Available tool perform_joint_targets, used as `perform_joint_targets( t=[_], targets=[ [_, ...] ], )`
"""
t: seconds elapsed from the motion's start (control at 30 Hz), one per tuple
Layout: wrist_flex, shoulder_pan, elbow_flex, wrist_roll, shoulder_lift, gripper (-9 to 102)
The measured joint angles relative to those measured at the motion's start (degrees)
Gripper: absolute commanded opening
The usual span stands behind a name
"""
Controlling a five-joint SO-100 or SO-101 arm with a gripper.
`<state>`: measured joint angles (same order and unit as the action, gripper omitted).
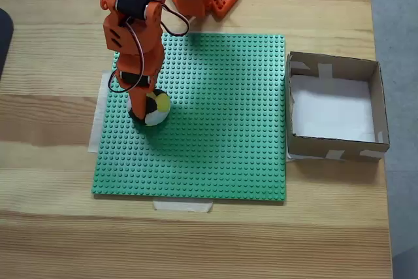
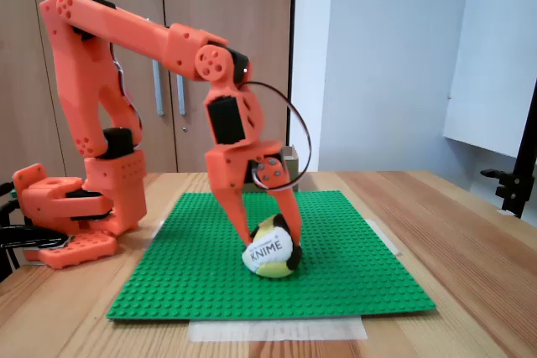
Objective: Pick the ball and put it in the box.
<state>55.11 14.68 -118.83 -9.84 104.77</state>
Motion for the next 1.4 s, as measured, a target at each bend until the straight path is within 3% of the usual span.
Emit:
perform_joint_targets(
  t=[0.67,1.4],
  targets=[
    [-0.26,-0.09,-0.79,-0.62,0.18,5],
    [-0.18,-0.18,-0.62,-1.23,0.26,1]
  ],
)
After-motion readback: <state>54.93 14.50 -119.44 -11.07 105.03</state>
